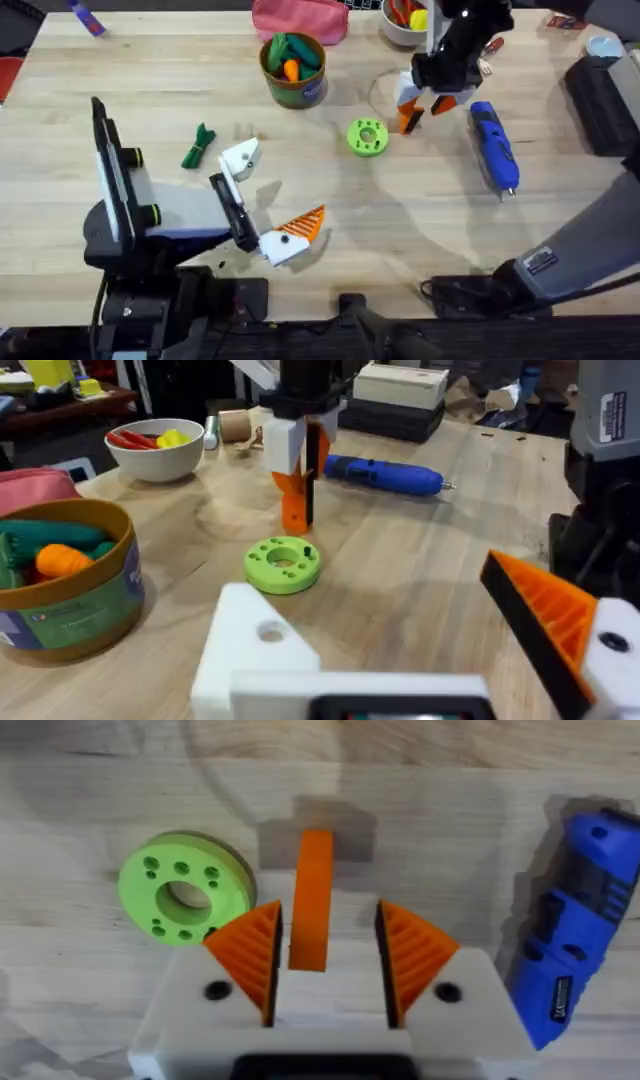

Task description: Pick up the gripper from the table and insert it into the empty holder that is missing its gripper. Then pick up a screw, insert it into the mounting hole, and use the screwdriver to tighten it. Finally, clean up the table by picking up the vegetable and placing it into the bucket.

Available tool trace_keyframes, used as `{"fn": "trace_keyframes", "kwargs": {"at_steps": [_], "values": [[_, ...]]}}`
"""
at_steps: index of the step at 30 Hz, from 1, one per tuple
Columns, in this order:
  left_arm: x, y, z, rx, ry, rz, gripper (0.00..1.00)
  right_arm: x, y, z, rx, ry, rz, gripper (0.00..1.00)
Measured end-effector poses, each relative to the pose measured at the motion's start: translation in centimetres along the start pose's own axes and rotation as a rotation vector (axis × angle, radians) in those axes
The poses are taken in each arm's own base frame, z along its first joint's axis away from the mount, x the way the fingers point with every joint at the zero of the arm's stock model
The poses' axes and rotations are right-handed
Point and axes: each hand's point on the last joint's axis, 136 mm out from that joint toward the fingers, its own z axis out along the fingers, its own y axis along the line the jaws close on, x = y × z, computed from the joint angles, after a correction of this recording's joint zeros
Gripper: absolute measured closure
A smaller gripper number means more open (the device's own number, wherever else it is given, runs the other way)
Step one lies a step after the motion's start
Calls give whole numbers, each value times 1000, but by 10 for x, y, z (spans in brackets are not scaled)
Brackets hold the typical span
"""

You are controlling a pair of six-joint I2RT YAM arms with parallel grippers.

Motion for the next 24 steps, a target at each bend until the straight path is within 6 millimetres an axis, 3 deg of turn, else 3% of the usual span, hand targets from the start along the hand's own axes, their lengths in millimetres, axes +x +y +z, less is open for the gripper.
{"fn": "trace_keyframes", "kwargs": {"at_steps": [5, 13, 24], "values": [[0, 0, 0, 0, 0, 0, 14, 7, 0, 7, 5, 23, -6, 549], [0, 0, 0, 0, 0, 0, 14, 0, 6, 8, -5, -7, -10, 980], [0, 0, 0, 0, 0, 0, 15, -1, 8, 7, -18, -15, -8, 990]]}}
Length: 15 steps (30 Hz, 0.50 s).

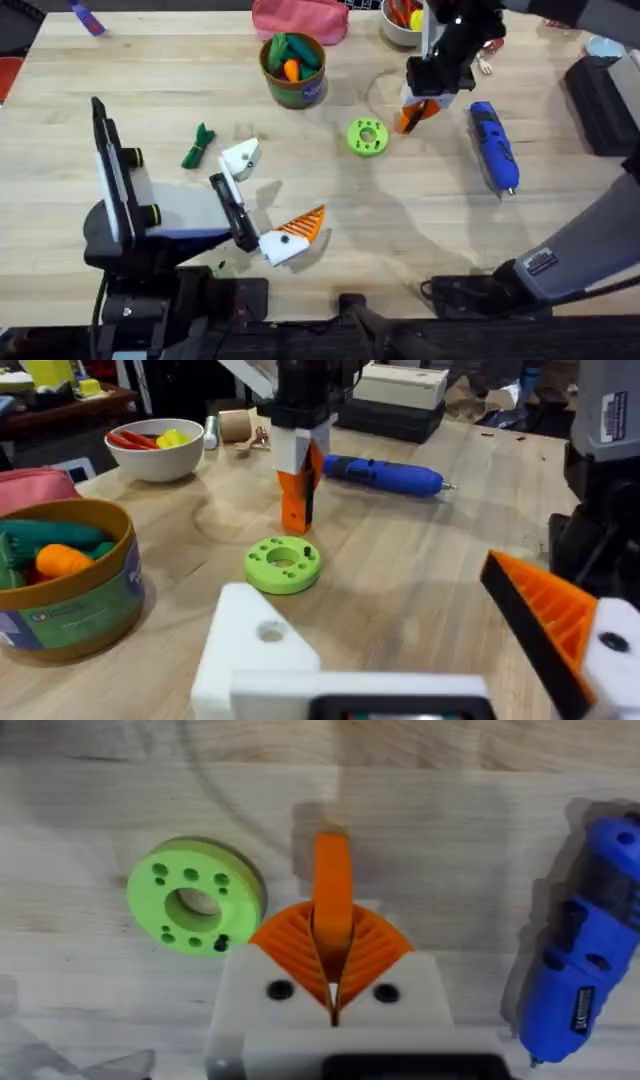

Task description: Pick up the gripper from the table and insert it into the empty holder that is missing its gripper. Then pick up a screw, insert it into the mounting hole, and use the screwdriver to tighten it. Finally, clean up the table by picking up the vegetable and placing it into the bucket.

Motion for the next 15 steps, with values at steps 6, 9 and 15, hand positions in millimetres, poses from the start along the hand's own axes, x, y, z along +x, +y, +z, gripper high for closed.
{"fn": "trace_keyframes", "kwargs": {"at_steps": [6, 9, 15], "values": [[0, 0, 0, 0, 0, 0, 15, 1, 13, -38, -98, -95, 9, 992], [0, 0, 0, 0, 0, 0, 15, -1, 26, -73, -193, -195, -2, 992], [0, 0, 0, 0, 0, 0, 15, -1, 57, -125, -407, -345, -53, 992]]}}
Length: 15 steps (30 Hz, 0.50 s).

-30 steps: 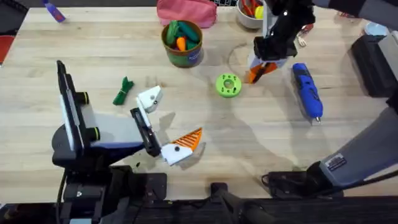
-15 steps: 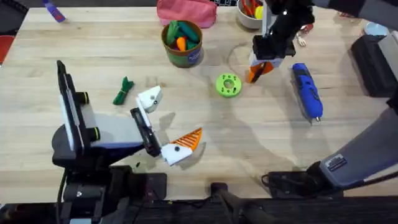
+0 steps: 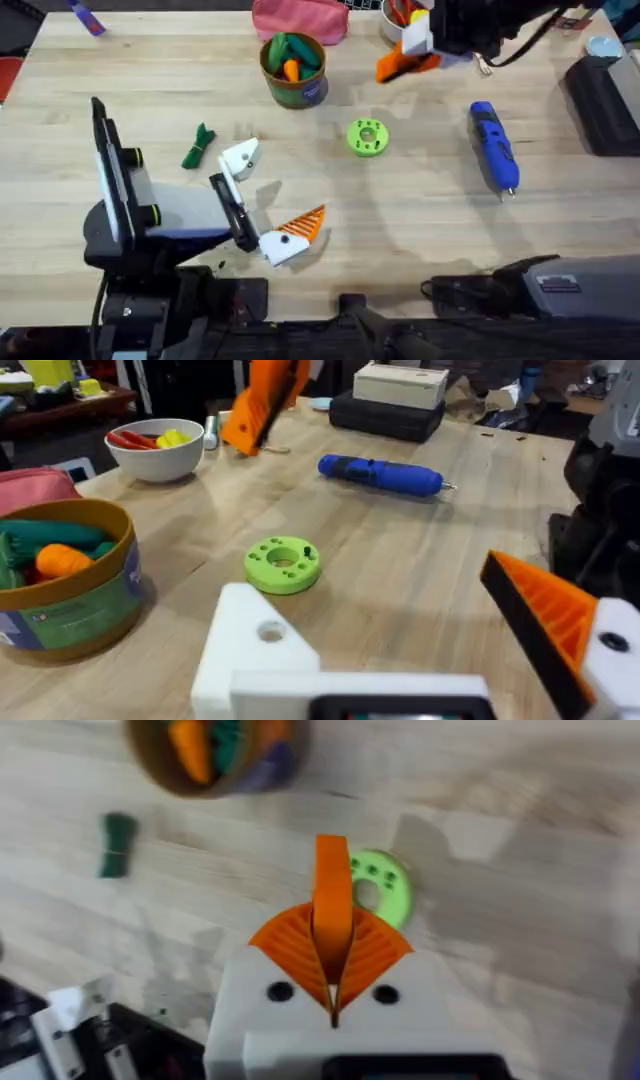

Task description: Pick up the gripper from the table and insert it into the empty holder that is missing its gripper. Then pick up a screw, insert it into the mounting hole, and use the screwdriver to tighten it. Finally, clean up the table by picking up the vegetable and placing it into the bucket.

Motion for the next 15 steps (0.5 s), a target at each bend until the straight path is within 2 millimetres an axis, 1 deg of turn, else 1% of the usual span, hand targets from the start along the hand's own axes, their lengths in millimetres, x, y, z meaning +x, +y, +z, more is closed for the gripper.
{"fn": "trace_keyframes", "kwargs": {"at_steps": [2, 5, 11, 12, 15], "values": [[0, 0, 0, 0, 0, 1, 15, 0, 12, -4, -71, -31, -16, 992], [0, 0, 0, 0, 0, 0, 15, 8, 26, -4, -175, -56, -36, 992], [0, 0, 0, 0, 0, 1, 15, 25, 52, 6, -413, -83, -82, 992], [0, 0, 0, 0, 0, 0, 15, 37, 63, 14, -546, -80, -93, 992], [0, 0, 0, 0, 0, 1, 15, 55, 67, 25, -653, -44, -76, 992]]}}
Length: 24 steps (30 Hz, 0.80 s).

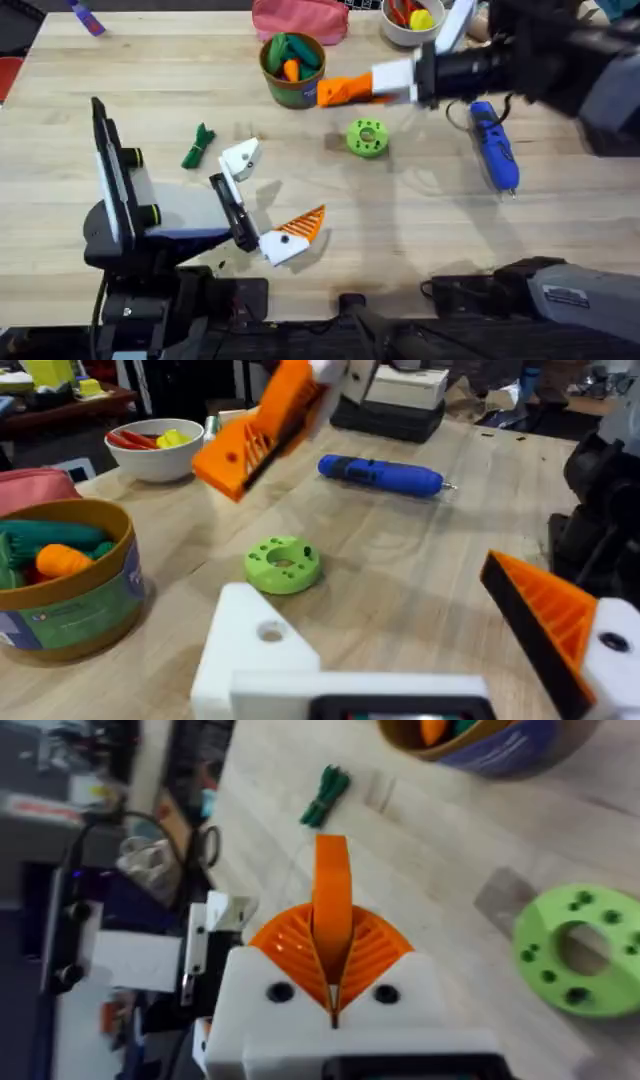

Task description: Pick up the gripper from the table and insert it into the empty holder that is missing its gripper. Then pick up a screw, insert it into the mounting hole, and use the screwdriver to tighten it. Finally, clean up the table by picking up the vegetable and placing it into the bucket.

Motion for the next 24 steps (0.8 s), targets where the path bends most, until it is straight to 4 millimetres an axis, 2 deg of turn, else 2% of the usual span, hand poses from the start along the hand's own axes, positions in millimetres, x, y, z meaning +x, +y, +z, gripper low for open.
{"fn": "trace_keyframes", "kwargs": {"at_steps": [7, 10, 11, 19, 24], "values": [[0, 0, 0, 0, 0, -1, 15, 43, 0, 9, -178, 81, 96, 992], [0, 0, 0, 0, 0, 0, 16, 56, 7, 9, -254, 116, 103, 992], [0, 0, 0, 0, 0, 0, 15, 63, 16, 10, -325, 155, 98, 992], [0, 0, 0, 0, 0, 0, 16, 82, 24, 27, -401, 253, 104, 992], [0, 0, 0, 0, 0, 0, 15, 79, 34, 37, -447, 258, 54, 992]]}}
